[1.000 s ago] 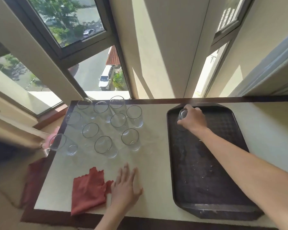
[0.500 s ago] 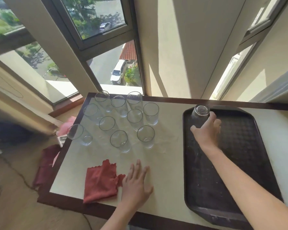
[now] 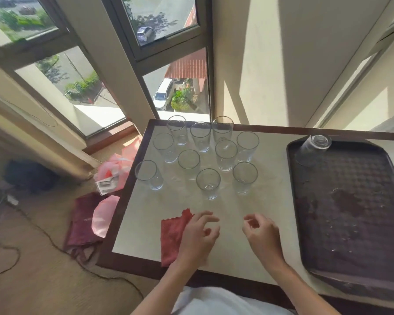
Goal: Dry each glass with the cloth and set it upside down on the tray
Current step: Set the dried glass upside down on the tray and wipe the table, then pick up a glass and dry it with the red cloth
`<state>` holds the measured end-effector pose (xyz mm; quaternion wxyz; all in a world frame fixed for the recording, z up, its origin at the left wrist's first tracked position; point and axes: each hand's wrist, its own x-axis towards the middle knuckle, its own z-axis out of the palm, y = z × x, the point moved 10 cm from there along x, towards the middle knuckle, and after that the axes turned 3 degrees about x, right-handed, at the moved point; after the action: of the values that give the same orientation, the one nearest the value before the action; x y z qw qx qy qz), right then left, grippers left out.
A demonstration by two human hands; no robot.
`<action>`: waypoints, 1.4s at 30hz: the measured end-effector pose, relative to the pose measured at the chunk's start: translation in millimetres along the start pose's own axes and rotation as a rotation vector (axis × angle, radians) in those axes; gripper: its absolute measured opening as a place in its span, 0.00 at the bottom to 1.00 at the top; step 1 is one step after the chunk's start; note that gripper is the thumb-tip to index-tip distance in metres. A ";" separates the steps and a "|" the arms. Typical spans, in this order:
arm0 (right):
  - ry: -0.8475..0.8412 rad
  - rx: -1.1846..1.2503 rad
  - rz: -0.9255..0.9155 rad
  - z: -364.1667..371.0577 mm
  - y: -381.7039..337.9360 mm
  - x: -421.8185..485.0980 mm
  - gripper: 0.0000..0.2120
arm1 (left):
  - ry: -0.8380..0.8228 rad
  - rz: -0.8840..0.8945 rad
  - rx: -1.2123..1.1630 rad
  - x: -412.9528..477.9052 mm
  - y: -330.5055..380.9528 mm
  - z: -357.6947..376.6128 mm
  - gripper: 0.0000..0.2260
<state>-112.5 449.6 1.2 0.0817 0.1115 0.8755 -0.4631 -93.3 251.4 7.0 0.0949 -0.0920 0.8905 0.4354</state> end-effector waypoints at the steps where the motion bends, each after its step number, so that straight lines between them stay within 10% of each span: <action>1: -0.030 -0.057 -0.057 16.3 -10.7 -4.2 0.06 | 0.072 0.007 -0.044 -2.8 -9.0 -20.9 0.07; 8: -0.163 -0.454 -0.493 133.2 -93.0 -33.0 0.19 | 0.390 -0.307 -0.242 -0.3 -109.9 -138.6 0.09; 16: -0.219 -0.788 -0.301 212.7 -67.5 -57.8 0.46 | 0.294 -0.241 -0.263 85.4 -132.0 -173.0 0.39; 28: -0.109 -0.664 -0.325 212.5 -63.0 -49.2 0.29 | 0.292 -0.032 -0.192 117.7 -117.5 -166.2 0.30; 31: -0.111 -0.407 -0.287 196.9 -63.3 -45.9 0.27 | 0.241 -0.096 -0.233 100.0 -125.3 -167.7 0.30; 37: -0.166 0.683 0.349 134.4 -44.1 -49.2 0.16 | 0.033 -0.164 -0.537 42.8 -92.3 -147.5 0.31; 42: -0.351 1.165 0.429 89.8 -77.3 -72.1 0.20 | -0.062 -0.160 -0.731 13.4 -38.3 -120.0 0.39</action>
<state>-60.5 324.3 30.1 0.2405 0.2328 0.4126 -0.8471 -107.4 132.0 47.0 0.1166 -0.1757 0.6631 0.7183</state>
